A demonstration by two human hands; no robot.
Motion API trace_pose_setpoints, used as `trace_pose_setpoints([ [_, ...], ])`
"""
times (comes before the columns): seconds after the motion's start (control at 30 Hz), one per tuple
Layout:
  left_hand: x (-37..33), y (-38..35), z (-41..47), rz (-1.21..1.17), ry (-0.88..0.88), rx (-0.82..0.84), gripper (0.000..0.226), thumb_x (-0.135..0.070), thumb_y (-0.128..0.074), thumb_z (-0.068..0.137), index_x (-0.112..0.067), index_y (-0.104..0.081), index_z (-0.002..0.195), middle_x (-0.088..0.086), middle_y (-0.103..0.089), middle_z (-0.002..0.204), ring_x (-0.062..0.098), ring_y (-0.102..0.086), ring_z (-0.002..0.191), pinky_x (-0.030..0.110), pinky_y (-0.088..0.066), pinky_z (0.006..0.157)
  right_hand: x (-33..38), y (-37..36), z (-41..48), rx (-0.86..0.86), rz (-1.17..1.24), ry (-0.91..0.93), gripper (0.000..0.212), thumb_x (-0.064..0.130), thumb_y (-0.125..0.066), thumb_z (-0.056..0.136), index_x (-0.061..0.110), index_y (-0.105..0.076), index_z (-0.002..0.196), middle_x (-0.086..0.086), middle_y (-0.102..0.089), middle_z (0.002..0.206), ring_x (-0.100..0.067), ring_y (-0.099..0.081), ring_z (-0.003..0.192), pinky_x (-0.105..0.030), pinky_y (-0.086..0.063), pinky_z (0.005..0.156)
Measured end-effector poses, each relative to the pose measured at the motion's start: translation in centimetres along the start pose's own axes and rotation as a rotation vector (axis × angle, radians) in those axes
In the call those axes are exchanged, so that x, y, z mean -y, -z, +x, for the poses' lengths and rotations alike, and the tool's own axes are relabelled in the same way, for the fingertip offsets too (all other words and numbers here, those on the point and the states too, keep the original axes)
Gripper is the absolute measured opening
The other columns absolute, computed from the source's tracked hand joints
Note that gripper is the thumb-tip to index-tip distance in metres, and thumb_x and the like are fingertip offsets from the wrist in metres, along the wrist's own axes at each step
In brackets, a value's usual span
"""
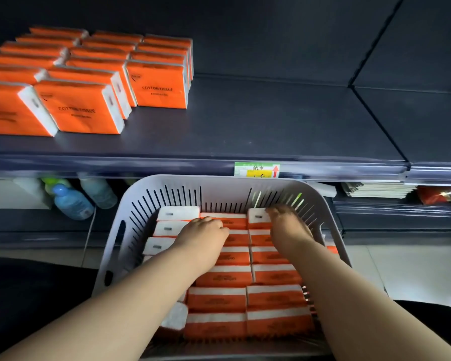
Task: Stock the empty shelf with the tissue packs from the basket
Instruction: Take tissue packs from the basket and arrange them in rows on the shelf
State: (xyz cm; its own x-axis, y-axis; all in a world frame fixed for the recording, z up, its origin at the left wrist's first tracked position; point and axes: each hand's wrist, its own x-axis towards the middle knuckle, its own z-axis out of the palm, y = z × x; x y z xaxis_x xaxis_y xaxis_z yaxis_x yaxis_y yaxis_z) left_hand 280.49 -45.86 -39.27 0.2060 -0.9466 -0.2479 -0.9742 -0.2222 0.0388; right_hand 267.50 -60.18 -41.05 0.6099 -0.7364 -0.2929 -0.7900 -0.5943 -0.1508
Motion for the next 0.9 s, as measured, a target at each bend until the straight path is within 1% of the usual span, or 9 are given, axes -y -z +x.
trace_pose_setpoints([
  [0.2, 0.3, 0.4, 0.6, -0.027, 0.047, -0.024, 0.037, -0.012, -0.048, 0.091, -0.019, -0.051, 0.127, 0.000, -0.051, 0.127, 0.022, -0.045, 0.119, 0.033, -0.040, 0.098, 1.0, 0.4, 1.4, 0.068, -0.258, 0.055, 0.038, 0.014, -0.050, 0.088, 0.014, -0.051, 0.126, -0.009, -0.044, 0.131, -0.029, -0.034, 0.127, -0.041, -0.035, 0.104],
  [0.3, 0.7, 0.8, 0.6, -0.035, 0.071, -0.034, 0.037, -0.013, -0.046, 0.091, -0.020, -0.051, 0.127, 0.000, -0.052, 0.126, 0.023, -0.046, 0.117, 0.033, -0.041, 0.097, 1.0, 1.4, 1.0, 0.016, -0.293, 0.098, 0.036, 0.020, -0.050, 0.088, 0.019, -0.052, 0.124, -0.007, -0.045, 0.130, -0.028, -0.036, 0.126, -0.042, -0.032, 0.103],
  [0.37, 1.1, 1.3, 0.7, -0.060, 0.091, -0.058, 0.036, -0.012, -0.045, 0.091, -0.020, -0.052, 0.125, 0.001, -0.053, 0.122, 0.023, -0.047, 0.114, 0.033, -0.041, 0.094, 1.4, 2.1, 0.3, -0.016, -0.259, 0.115, 0.034, 0.023, -0.049, 0.088, 0.022, -0.049, 0.122, -0.007, -0.045, 0.127, -0.029, -0.040, 0.122, -0.043, -0.037, 0.097],
  [0.47, 1.7, 2.5, 0.3, -0.073, 0.131, -0.070, 0.030, -0.012, -0.048, 0.088, -0.019, -0.056, 0.116, 0.000, -0.056, 0.114, 0.022, -0.051, 0.110, 0.034, -0.044, 0.090, 2.5, 3.0, -1.2, -0.009, -0.172, 0.180, 0.040, 0.024, -0.053, 0.087, 0.026, -0.041, 0.125, -0.008, -0.043, 0.125, -0.032, -0.043, 0.117, -0.044, -0.045, 0.086],
  [0.53, 2.3, 3.2, -0.3, -0.070, 0.194, -0.028, 0.025, -0.012, -0.051, 0.087, -0.019, -0.058, 0.110, 0.000, -0.057, 0.108, 0.022, -0.054, 0.104, 0.036, -0.047, 0.089, 3.5, 3.0, -2.2, -0.060, -0.164, 0.293, 0.048, 0.021, -0.055, 0.086, 0.029, -0.037, 0.130, -0.010, -0.042, 0.126, -0.033, -0.041, 0.116, -0.044, -0.045, 0.087],
  [0.6, 3.1, 3.9, -1.2, -0.052, 0.289, 0.040, 0.023, -0.014, -0.055, 0.087, -0.018, -0.060, 0.110, 0.000, -0.057, 0.103, 0.021, -0.056, 0.096, 0.035, -0.049, 0.085, 4.3, 2.3, -2.8, -0.121, -0.131, 0.442, 0.059, 0.014, -0.055, 0.085, 0.032, -0.031, 0.136, -0.009, -0.041, 0.127, -0.032, -0.040, 0.116, -0.045, -0.043, 0.093],
  [0.7, 4.3, 4.7, -2.5, 0.022, 0.342, 0.116, 0.027, -0.017, -0.055, 0.089, -0.015, -0.057, 0.116, 0.002, -0.055, 0.108, 0.021, -0.056, 0.097, 0.034, -0.049, 0.085, 4.9, 1.2, -3.2, -0.082, 0.034, 0.556, 0.066, 0.009, -0.053, 0.086, 0.031, -0.027, 0.142, -0.005, -0.042, 0.133, -0.026, -0.036, 0.122, -0.040, -0.036, 0.102],
  [0.8, 5.0, 4.9, -4.0, 0.019, 0.301, 0.122, 0.031, -0.022, -0.050, 0.093, -0.016, -0.054, 0.123, 0.002, -0.053, 0.117, 0.021, -0.055, 0.105, 0.034, -0.048, 0.088, 4.2, 1.2, -2.3, -0.098, 0.087, 0.492, 0.063, 0.024, -0.062, 0.084, 0.027, -0.034, 0.140, 0.001, -0.048, 0.136, -0.022, -0.033, 0.130, -0.039, -0.025, 0.109],
  [0.9, 5.3, 4.3, -5.5, 0.014, 0.291, 0.146, 0.036, -0.021, -0.048, 0.093, -0.019, -0.052, 0.128, 0.002, -0.051, 0.126, 0.021, -0.052, 0.112, 0.033, -0.045, 0.093, 3.1, 1.5, -1.5, -0.057, 0.034, 0.425, 0.057, 0.031, -0.062, 0.082, 0.036, -0.041, 0.134, 0.010, -0.045, 0.141, -0.019, -0.025, 0.136, -0.051, -0.010, 0.113],
])
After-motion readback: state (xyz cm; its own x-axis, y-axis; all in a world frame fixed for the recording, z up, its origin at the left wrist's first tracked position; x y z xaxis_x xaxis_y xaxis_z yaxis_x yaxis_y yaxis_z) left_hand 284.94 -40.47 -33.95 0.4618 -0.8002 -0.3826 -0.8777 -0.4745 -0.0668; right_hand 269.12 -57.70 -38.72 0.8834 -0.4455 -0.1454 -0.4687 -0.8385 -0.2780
